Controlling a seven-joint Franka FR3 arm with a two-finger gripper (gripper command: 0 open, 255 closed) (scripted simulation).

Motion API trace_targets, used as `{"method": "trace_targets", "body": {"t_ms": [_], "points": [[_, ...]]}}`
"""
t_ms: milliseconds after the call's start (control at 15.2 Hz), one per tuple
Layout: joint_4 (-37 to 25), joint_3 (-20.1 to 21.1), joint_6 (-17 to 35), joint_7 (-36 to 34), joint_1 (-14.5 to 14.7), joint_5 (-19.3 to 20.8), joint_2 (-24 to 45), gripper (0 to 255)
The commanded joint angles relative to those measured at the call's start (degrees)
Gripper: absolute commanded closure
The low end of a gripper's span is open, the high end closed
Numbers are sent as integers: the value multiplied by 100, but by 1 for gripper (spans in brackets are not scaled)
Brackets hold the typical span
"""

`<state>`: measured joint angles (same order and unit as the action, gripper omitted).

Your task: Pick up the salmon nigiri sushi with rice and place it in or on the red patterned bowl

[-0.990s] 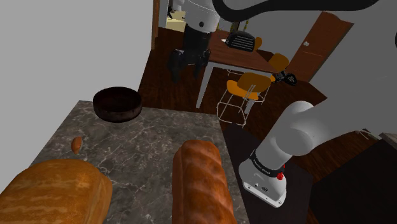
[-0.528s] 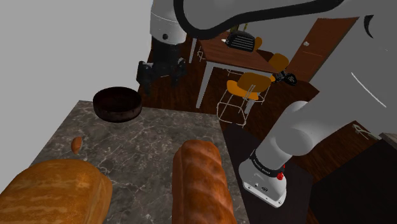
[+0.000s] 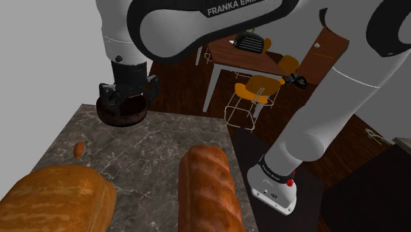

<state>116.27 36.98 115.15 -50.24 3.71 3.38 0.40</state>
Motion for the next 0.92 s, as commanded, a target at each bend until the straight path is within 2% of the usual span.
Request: {"method": "trace_targets", "body": {"t_ms": [0, 198, 462, 792, 858], "points": [[-443, 122, -56, -482, 136, 441, 608, 0], [-1139, 127, -230, -1071, 494, 1035, 1467, 0], [-2220, -49, -583, -1632, 1135, 1659, 2570, 0], [-3834, -358, -1155, -1976, 1993, 2160, 3886, 0], [-3775, -372, -1087, -1985, 1987, 2167, 3896, 0]]}}
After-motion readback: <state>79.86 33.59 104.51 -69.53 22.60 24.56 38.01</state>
